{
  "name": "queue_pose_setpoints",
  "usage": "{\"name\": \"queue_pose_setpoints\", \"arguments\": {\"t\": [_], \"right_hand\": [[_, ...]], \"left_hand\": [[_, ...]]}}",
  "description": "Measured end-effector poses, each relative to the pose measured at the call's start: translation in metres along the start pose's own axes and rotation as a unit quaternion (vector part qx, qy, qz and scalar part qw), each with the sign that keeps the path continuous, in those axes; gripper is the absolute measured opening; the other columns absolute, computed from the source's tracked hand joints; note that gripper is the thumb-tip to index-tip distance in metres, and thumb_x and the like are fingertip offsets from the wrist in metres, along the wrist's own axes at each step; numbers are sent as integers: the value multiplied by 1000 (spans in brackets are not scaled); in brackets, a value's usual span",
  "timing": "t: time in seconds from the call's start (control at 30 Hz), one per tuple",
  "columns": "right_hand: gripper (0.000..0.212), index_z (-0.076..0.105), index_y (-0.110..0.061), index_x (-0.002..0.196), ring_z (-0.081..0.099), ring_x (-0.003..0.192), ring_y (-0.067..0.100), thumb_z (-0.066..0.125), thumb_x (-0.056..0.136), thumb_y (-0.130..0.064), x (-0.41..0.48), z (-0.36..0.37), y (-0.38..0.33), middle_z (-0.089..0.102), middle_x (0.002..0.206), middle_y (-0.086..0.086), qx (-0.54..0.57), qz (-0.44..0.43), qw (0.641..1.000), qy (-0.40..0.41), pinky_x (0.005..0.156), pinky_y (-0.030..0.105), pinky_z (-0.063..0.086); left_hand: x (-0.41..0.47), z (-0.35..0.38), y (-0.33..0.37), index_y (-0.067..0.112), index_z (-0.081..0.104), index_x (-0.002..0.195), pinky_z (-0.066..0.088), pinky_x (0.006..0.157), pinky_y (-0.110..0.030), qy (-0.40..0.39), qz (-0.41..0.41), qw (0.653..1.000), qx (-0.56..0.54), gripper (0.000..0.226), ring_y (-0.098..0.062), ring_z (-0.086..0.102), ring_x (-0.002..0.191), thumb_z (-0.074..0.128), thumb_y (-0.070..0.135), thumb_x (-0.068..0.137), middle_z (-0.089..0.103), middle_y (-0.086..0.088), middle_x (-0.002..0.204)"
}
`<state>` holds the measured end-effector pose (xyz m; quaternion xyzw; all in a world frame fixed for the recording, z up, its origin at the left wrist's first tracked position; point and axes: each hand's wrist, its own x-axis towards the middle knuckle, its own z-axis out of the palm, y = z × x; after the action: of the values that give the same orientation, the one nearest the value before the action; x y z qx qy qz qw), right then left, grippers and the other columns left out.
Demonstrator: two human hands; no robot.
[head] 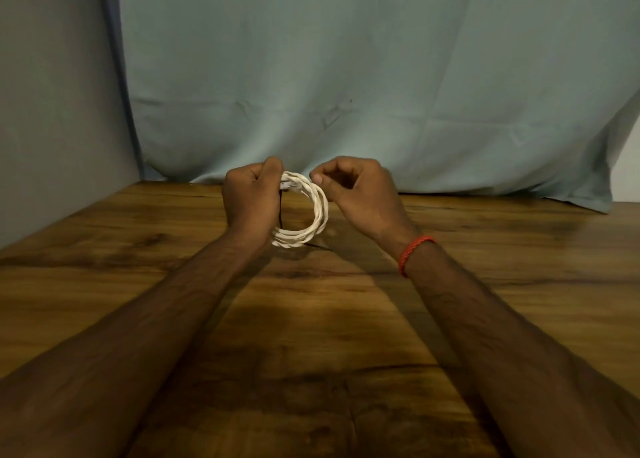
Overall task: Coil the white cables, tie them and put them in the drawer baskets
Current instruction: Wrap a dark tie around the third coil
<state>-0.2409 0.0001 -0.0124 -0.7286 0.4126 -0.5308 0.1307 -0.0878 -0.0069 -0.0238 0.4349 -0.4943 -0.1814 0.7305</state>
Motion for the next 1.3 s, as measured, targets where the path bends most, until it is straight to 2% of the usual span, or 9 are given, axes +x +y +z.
{"name": "queue_pose_setpoints", "arguments": {"t": [0.1, 0.23, 0.33, 0.43, 0.63, 0.77, 1.03, 1.17, 1.3], "right_hand": [[11, 74, -20, 85, 61, 75, 6, 74, 88, -30, -6, -2, -16, 67, 79, -8, -53, -115, 991, 49, 68, 23, 49], [9, 75, -27, 83, 50, 106, 11, 78, 80, -35, -14, -2, -24, 57, 108, -6, -204, -205, 957, -36, 77, 27, 48], [8, 79, -26, 77, 38, 129, 18, 75, 79, -32, -17, 1, -23, 52, 137, -3, -286, -152, 943, -74, 93, 44, 49], [9, 80, -27, 81, 24, 142, 22, 72, 78, -29, -18, 2, -25, 36, 156, -2, -337, -83, 934, -80, 105, 47, 40], [27, 75, -28, 109, 2, 151, 31, 61, 88, -36, -24, 12, -26, 4, 168, 3, -402, -13, 902, -159, 114, 54, 22], [24, 76, -33, 110, -1, 151, 30, 63, 91, -39, -23, 17, -24, 5, 168, 5, -288, 55, 930, -221, 118, 52, 19], [16, 76, -16, 74, 23, 147, 22, 67, 84, -25, -16, 25, -14, 67, 126, 5, -194, 91, 954, -209, 106, 29, 22], [29, 75, -2, 77, 66, 99, 26, 68, 63, -26, -15, 25, -21, 75, 86, 13, -105, 149, 965, -189, 92, 45, 54], [12, 73, -13, 61, 65, 69, 16, 78, 71, -10, -19, 24, -27, 70, 66, 4, 24, 197, 964, -179, 82, 42, 57]], "left_hand": [[0, 0, -2, 16, 50, 51, 32, 53, -31, -6, -33, 999, -1, 36, -16, 40, 56, 56, 29, 84, 42, -6, 59], [2, 3, -2, 18, 53, 45, 37, 55, -34, -9, -142, 989, -41, 33, -20, 45, 58, 57, 36, 72, 47, -7, 60], [-1, 6, -3, 10, 67, 65, 42, 56, -37, -38, -225, 969, -95, 27, -30, 55, 63, 62, 36, 70, 58, -16, 71], [-3, 8, -6, -4, 71, 94, 39, 58, -43, -51, -233, 966, -103, 57, -34, 54, 71, 63, 42, 61, 60, -16, 80], [-9, 9, -2, 1, 72, 97, 38, 50, -29, -76, -233, 964, -103, 37, -28, 51, 66, 63, 33, 80, 56, -16, 77], [-12, 13, -3, 2, 70, 91, 44, 61, -39, -79, -229, 963, -116, 22, -30, 53, 70, 61, 22, 87, 58, -18, 80], [-6, 14, -10, 7, 72, 70, 44, 62, -42, -74, -201, 972, -93, 32, -28, 56, 67, 66, 37, 58, 60, -17, 72], [-2, 11, -14, 14, 65, 52, 41, 60, -40, -74, -178, 979, -62, 27, -24, 51, 63, 64, 42, 54, 55, -14, 64], [-2, 10, -15, 12, 64, 54, 41, 59, -39, -65, -153, 985, -52, 30, -23, 49, 61, 64, 42, 57, 54, -15, 63]]}}
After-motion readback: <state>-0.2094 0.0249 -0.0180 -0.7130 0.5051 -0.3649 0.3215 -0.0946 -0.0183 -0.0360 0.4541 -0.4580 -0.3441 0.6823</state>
